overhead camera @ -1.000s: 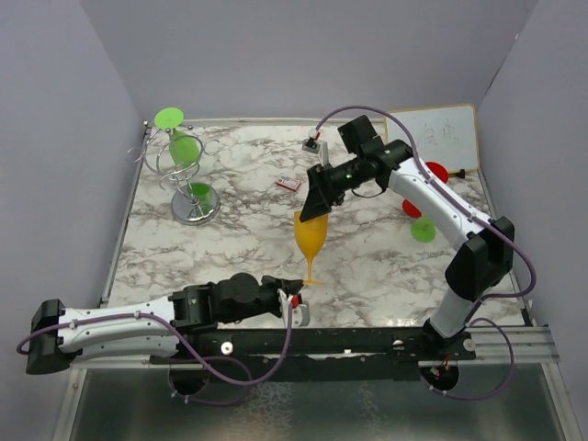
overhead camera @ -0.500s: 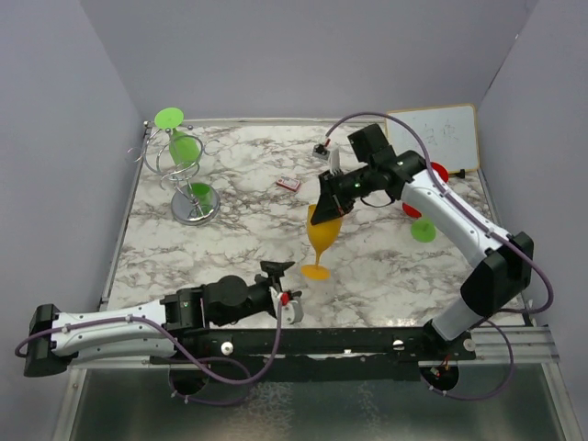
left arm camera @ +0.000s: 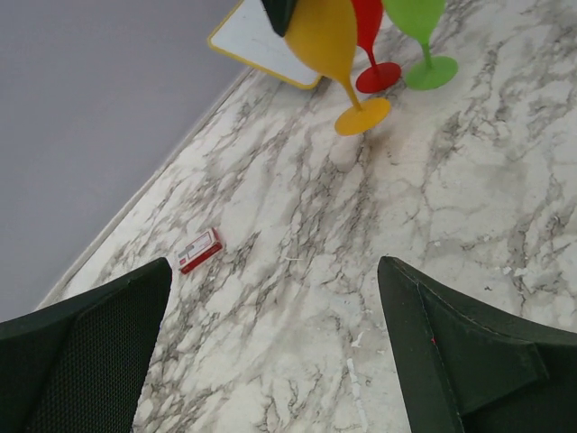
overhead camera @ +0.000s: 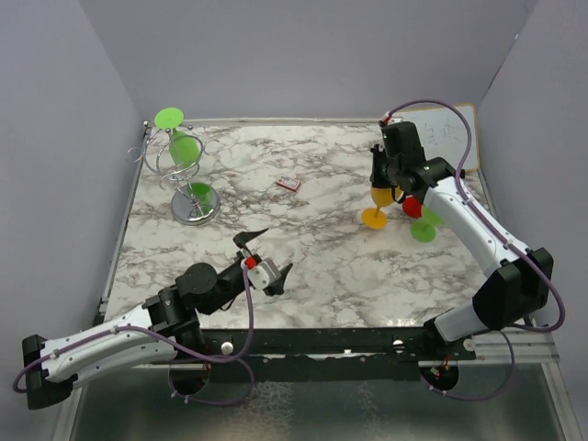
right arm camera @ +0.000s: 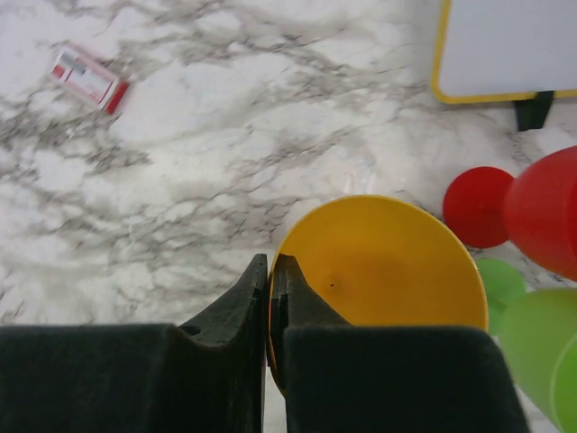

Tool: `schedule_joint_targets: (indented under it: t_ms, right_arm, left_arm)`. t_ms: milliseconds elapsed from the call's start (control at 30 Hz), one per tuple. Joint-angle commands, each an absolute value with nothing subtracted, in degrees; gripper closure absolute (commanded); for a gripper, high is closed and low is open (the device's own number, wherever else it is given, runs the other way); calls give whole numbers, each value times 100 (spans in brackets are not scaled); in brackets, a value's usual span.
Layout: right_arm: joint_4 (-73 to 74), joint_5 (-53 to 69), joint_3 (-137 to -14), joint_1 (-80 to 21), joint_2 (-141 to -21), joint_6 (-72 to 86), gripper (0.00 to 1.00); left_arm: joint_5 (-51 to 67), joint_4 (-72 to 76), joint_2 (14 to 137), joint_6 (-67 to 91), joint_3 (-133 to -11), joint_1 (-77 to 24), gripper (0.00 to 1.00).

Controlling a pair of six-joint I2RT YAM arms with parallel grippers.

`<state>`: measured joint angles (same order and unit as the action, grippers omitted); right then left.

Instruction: Take the wine glass off the wine glass rack

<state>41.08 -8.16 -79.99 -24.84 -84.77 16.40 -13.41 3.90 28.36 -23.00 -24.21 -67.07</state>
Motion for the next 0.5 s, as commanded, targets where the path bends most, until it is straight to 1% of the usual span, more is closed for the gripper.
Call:
schedule_joint_targets:
  t_ms: [0,200,400,467]
  right_arm:
    - [3013,-1827,-7850,-2154,-8669,1978,99]
    - [2302,-2110,-7618,-2098,-8890,1780,99]
    - [2261,-2283,-7623,-2039,-9199,1793,98]
    - [2216,-2345,-7531,-2039,-9197,1804,96]
  left_arm:
    - [-1238,665,2649,-1852,-2598,-6261,1]
    - [-1424,657,2322,-1881,-2577,-5938,1]
    - [-1615,676,2067,-1949,-2538,-5772,1]
    - [-1634,679,2028,-1957,-2530,-5744,1]
